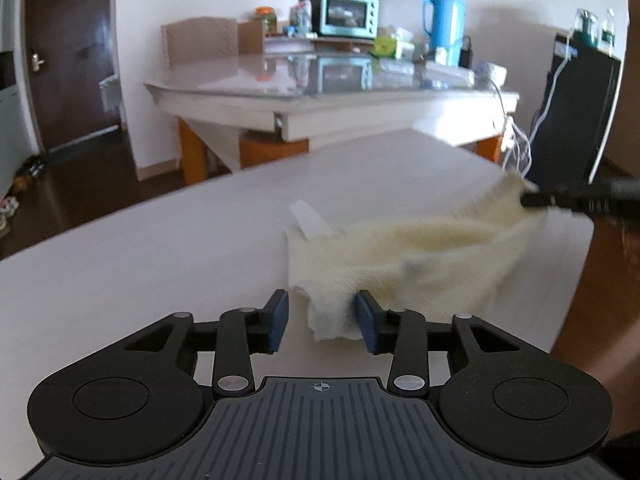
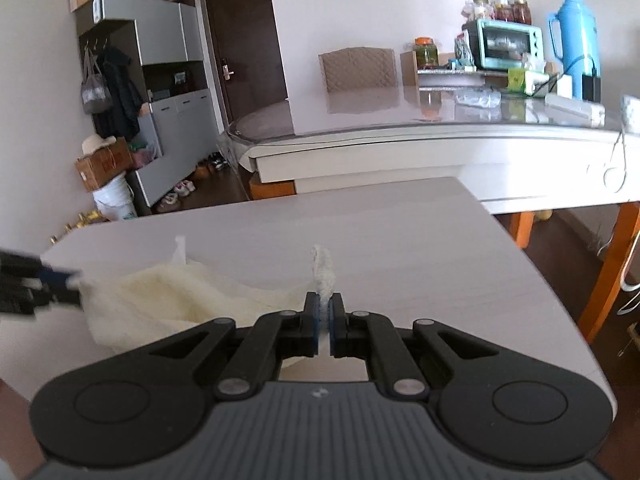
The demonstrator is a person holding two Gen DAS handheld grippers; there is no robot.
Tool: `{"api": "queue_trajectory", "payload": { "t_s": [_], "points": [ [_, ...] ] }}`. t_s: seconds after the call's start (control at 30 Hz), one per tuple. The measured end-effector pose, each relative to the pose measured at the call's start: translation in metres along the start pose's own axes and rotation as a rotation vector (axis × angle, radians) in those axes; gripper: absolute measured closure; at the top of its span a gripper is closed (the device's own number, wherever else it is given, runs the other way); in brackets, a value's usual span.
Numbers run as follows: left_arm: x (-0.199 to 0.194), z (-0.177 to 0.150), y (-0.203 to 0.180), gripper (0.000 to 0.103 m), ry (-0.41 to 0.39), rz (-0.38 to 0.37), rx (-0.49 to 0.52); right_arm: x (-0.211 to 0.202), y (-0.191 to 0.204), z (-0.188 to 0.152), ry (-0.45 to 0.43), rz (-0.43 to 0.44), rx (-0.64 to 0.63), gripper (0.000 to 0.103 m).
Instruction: Fold towel
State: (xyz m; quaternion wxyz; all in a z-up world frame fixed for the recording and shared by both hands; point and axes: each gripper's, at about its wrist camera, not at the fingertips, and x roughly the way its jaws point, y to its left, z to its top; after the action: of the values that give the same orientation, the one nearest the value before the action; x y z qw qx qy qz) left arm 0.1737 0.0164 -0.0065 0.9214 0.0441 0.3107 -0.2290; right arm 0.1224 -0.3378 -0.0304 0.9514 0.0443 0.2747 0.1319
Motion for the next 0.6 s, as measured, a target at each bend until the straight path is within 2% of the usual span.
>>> {"api": "queue_trajectory", "payload": {
  "t_s": [0.03,0.17,0.37,0.53,0.6],
  "points": [
    [0.002,0.002,0.002,0.048,-0.005,-0.002,-0.005,0.002,0.0,0.002,-0.006,0.01,-0.003,0.097],
    [0.022,0.018,0.007,0.044,0.0,-0.02,-0.006,0.012,0.001,0.011,-0.022,0.023,-0.014,0.097],
    [0.052,0.033,0.008,0.044,0.015,0.013,0.027,0.017,0.005,0.011,-0.013,0.058,-0.025,0.097],
    [0.087,0.032,-0.002,0.047,0.141,0.018,0.152,0.022,0.0,0.01,0.004,0.057,-0.029,0.097],
    [0.094,0.029,-0.005,0.045,0.157,0.035,0.182,0.028,-0.001,0.014,0.007,0.051,-0.04,0.097]
  ]
}}
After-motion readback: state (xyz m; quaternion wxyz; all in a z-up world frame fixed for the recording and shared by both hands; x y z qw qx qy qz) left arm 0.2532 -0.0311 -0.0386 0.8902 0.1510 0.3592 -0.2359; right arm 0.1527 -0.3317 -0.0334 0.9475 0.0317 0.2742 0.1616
